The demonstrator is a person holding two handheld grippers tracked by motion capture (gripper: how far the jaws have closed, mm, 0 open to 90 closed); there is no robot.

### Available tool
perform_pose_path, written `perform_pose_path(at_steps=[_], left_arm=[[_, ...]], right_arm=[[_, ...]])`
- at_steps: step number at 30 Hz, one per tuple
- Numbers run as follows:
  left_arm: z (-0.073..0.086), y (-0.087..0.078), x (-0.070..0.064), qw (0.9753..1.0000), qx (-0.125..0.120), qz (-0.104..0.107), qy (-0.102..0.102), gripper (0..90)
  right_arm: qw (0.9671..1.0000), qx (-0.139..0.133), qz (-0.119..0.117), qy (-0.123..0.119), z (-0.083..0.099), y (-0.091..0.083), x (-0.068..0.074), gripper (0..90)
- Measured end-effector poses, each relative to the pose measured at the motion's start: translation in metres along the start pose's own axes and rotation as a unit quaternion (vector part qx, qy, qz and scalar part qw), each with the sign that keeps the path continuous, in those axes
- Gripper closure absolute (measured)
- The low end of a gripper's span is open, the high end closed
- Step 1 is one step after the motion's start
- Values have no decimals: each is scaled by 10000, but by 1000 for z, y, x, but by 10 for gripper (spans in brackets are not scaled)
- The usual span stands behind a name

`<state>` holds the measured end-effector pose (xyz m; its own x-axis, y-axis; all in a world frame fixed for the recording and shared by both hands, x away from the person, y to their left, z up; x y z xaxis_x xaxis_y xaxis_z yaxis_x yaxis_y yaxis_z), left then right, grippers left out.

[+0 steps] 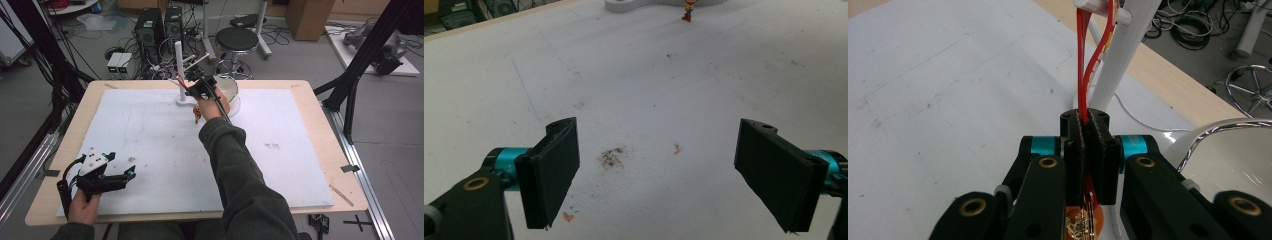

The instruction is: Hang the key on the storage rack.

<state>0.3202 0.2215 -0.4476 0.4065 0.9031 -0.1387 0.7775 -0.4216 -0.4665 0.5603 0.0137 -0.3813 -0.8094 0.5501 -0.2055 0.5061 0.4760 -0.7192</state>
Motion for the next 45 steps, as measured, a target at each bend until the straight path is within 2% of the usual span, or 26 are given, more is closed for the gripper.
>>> perform_pose_path(at_steps=[3, 6, 9, 18, 28, 31, 35, 37, 38, 40, 44, 45], left_arm=[[0, 0, 0, 10000, -3, 14, -12, 187], [0, 0, 0, 10000, -7, 10, -12, 187], [0, 0, 0, 10000, -5, 14, -9, 187], [0, -1, 1, 10000, 11, -16, 17, 187], [0, -1, 1, 10000, -4, -33, -13, 187], [1, -2, 1, 10000, -7, -42, -16, 187], [1, -3, 2, 10000, -7, -65, -7, 187], [1, -3, 2, 10000, -11, -69, -19, 187], [1, -3, 2, 10000, -6, -67, -16, 187], [1, -3, 3, 10000, -5, -80, -21, 187], [1, -4, 5, 9999, -9, -95, -43, 187], [1, -3, 4, 10000, 0, -84, -48, 187]], right_arm=[[10000, -16, -23, 45, 0, 0, 0, 853], [9998, -80, -104, 139, 1, 1, -1, 788], [9996, -116, -131, 201, 1, -1, -2, 768], [9984, -340, -285, 336, 2, -15, -5, 724], [9937, -750, -655, 523, 2, -38, -6, 639], [9927, -872, -663, 494, 5, -43, -7, 626], [9913, -964, -697, 570, 16, -45, -9, 610], [9896, -887, -871, 718, 23, -46, -10, 588], [9893, -896, -893, 728, 24, -47, -10, 587], [9875, -1110, -882, 682, 25, -50, -9, 583], [9867, -1111, -948, 719, 36, -52, -9, 557], [9858, -1081, -1030, 768, 38, -52, -9, 544]])
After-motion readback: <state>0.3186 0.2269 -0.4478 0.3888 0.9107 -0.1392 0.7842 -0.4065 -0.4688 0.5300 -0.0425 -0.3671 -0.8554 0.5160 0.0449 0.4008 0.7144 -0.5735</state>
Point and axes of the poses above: each handheld gripper's, and its own axes: y roughly forward along the jaws, z roughly out of its underside, x roughly to its left, the point moved 9 cm from there along y, roughly forward along the jaws, and after that the axes turned 12 degrees about -y, right-handed, at the moved point
